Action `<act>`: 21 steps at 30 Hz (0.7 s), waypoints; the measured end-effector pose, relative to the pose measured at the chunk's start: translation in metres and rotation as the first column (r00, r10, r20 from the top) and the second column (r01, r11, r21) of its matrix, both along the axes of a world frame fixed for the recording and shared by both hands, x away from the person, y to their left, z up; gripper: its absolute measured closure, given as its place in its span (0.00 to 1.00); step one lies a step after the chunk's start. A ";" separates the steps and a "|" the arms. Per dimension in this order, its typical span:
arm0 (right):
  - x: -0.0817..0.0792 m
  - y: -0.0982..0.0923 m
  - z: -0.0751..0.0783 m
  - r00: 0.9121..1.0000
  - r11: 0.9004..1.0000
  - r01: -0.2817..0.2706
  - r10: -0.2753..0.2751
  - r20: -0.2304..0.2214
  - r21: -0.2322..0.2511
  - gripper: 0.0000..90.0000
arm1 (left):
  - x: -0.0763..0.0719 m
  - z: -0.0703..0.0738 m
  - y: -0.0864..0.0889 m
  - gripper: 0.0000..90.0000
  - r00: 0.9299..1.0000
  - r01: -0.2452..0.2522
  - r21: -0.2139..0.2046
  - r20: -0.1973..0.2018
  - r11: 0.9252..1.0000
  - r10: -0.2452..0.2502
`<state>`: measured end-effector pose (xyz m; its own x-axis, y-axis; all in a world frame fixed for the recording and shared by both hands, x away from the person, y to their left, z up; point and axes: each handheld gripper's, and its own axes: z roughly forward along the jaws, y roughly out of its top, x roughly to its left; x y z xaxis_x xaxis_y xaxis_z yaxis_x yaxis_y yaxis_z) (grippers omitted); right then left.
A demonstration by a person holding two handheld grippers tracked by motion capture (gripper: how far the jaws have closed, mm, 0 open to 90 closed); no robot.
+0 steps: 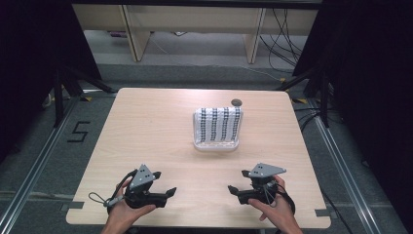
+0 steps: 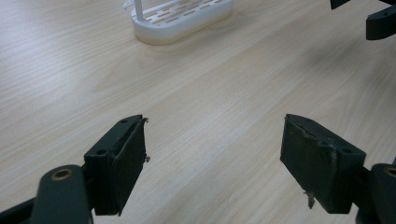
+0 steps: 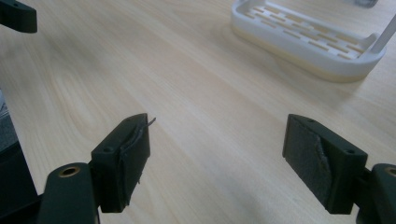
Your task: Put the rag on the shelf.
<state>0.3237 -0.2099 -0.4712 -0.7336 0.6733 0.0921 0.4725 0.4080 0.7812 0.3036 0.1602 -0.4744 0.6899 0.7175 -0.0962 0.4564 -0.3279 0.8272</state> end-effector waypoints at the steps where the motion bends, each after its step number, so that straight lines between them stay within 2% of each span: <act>1: -0.001 -0.001 -0.001 1.000 1.000 0.002 -0.002 0.004 -0.003 0.27 | -0.002 -0.001 0.000 0.24 1.000 -0.001 0.014 0.003 1.000 0.000; 3: -0.002 -0.002 -0.002 1.000 1.000 -0.004 0.004 -0.003 -0.010 0.27 | -0.005 -0.004 0.002 0.24 1.000 0.009 0.036 0.003 0.999 -0.009; 8: -0.007 -0.004 -0.005 1.000 1.000 0.010 -0.010 -0.013 -0.015 0.27 | -0.010 -0.010 0.004 0.24 1.000 0.015 0.027 -0.006 1.000 -0.015; 10: -0.009 -0.003 -0.008 1.000 1.000 0.009 -0.009 -0.002 -0.025 0.26 | -0.009 -0.012 0.004 0.24 1.000 0.016 0.026 -0.008 1.000 -0.015; 11: -0.010 -0.002 -0.009 1.000 0.999 0.001 -0.001 -0.003 -0.033 0.26 | -0.009 -0.011 0.007 0.24 1.000 0.022 0.064 -0.012 0.998 -0.021; 12: -0.011 -0.002 -0.010 1.000 0.999 0.001 -0.001 -0.005 -0.041 0.26 | -0.009 -0.012 0.005 0.24 1.000 0.011 0.028 -0.020 1.000 -0.011; 13: -0.013 -0.001 -0.010 1.000 0.999 0.001 -0.001 -0.007 -0.042 0.26 | -0.008 -0.014 0.005 0.24 1.000 0.015 0.027 -0.013 1.000 -0.015; 14: -0.012 -0.002 -0.012 1.000 0.999 -0.019 0.019 0.007 -0.050 0.26 | -0.009 -0.014 0.006 0.24 1.000 0.013 0.031 -0.019 0.999 -0.012; 16: -0.013 -0.001 -0.012 1.000 0.999 -0.013 0.012 -0.003 -0.046 0.26 | -0.008 -0.014 0.005 0.24 1.000 0.014 0.032 -0.022 0.999 -0.014; 17: -0.014 -0.001 -0.012 1.000 0.999 -0.009 0.009 -0.013 -0.048 0.26 | -0.008 -0.014 0.006 0.24 1.000 0.017 0.047 -0.019 0.999 -0.016; 21: -0.014 0.000 -0.013 1.000 0.999 -0.011 0.010 -0.018 -0.052 0.26 | -0.008 -0.015 0.006 0.24 0.999 0.035 0.062 -0.025 0.997 -0.033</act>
